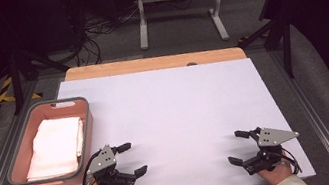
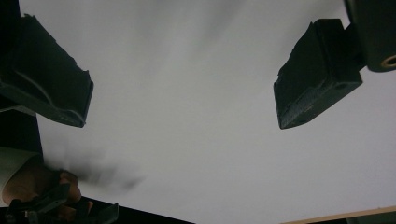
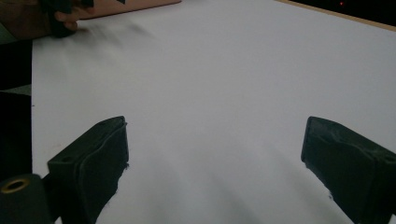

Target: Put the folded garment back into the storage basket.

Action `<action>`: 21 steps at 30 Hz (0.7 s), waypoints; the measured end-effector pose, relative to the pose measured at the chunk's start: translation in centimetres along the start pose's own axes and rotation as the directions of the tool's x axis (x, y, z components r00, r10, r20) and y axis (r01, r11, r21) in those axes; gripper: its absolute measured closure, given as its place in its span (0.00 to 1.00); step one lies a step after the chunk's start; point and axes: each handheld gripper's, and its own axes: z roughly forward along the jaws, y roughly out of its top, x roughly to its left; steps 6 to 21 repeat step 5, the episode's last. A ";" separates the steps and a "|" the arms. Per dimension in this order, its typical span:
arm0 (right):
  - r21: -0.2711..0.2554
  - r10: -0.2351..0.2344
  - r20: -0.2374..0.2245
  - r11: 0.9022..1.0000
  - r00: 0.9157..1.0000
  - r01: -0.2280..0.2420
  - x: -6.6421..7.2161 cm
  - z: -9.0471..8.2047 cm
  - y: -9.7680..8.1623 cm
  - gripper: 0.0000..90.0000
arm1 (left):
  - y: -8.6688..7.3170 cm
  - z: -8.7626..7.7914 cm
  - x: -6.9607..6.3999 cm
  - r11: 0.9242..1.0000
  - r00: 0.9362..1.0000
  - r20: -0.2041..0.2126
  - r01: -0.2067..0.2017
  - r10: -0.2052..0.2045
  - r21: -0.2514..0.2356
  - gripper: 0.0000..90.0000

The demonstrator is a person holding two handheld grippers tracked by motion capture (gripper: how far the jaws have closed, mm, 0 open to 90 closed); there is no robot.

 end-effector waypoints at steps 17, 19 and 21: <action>0.002 -0.003 0.002 1.000 1.000 0.003 0.0 0.0 0.0 0.09 | 0.0 0.0 0.1 1.000 1.000 -0.017 0.013 -0.013 0.000 0.00; 0.002 -0.003 0.002 1.000 1.000 0.003 0.0 0.0 0.0 0.09 | 0.0 0.0 0.1 1.000 1.000 -0.017 0.013 -0.013 0.000 0.00; 0.002 -0.003 0.002 1.000 1.000 0.003 0.0 0.0 0.0 0.09 | 0.0 0.0 0.1 1.000 1.000 -0.017 0.013 -0.013 0.000 0.00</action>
